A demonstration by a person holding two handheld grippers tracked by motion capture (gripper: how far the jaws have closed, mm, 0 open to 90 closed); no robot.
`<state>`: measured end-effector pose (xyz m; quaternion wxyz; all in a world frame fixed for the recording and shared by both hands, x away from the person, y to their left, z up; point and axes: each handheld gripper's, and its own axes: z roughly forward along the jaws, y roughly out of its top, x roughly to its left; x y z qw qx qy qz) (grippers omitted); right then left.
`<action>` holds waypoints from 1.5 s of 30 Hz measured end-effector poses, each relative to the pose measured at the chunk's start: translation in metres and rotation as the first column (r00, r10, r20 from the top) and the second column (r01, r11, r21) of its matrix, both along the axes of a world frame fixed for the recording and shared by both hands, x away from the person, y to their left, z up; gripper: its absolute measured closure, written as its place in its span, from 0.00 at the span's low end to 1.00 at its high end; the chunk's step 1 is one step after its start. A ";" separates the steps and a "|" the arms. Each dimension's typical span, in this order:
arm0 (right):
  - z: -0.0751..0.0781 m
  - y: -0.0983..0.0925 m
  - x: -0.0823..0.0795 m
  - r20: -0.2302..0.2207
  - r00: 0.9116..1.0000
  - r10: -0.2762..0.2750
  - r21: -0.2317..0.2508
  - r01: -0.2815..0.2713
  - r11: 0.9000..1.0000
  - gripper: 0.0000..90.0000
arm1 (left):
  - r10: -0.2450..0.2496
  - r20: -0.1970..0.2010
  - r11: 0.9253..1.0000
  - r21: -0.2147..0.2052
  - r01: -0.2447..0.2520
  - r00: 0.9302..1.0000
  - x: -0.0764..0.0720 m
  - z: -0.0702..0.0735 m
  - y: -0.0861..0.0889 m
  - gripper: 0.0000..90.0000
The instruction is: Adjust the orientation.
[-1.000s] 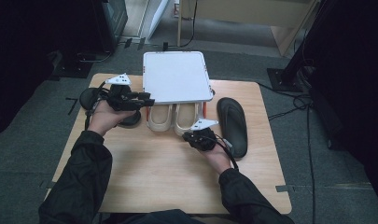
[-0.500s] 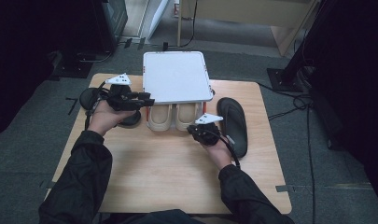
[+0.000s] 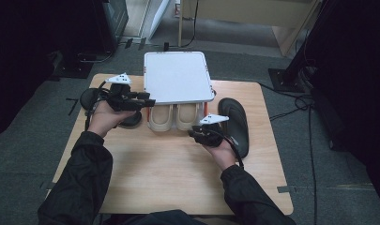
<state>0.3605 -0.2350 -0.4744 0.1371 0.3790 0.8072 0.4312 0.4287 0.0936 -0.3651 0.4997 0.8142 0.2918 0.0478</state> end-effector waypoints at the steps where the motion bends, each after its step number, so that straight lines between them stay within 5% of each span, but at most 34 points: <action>1: 0.001 -0.002 -0.004 -0.003 1.000 0.006 0.003 -0.006 1.000 0.73 | 0.011 -0.006 1.000 0.001 -0.011 1.000 0.000 0.001 0.003 0.57; 15: 0.008 -0.015 -0.024 0.003 0.999 0.048 0.005 -0.048 0.999 0.64 | 0.057 0.020 0.998 0.016 -0.057 0.998 -0.012 0.009 0.018 0.53; 28: 0.011 -0.023 -0.035 -0.015 0.994 0.107 0.016 -0.107 0.994 0.57 | 0.135 0.000 0.990 0.047 -0.135 0.991 -0.020 -0.004 0.043 0.47; 32: 0.012 -0.023 -0.035 -0.015 0.994 0.109 0.020 -0.109 0.994 0.57 | 0.164 0.022 0.985 0.053 -0.165 0.986 -0.023 -0.010 0.050 0.45; 45: 0.019 -0.034 -0.032 0.024 0.997 0.077 0.046 -0.078 0.996 0.56 | 0.255 -0.008 0.964 0.076 -0.253 0.967 -0.023 -0.038 0.079 0.44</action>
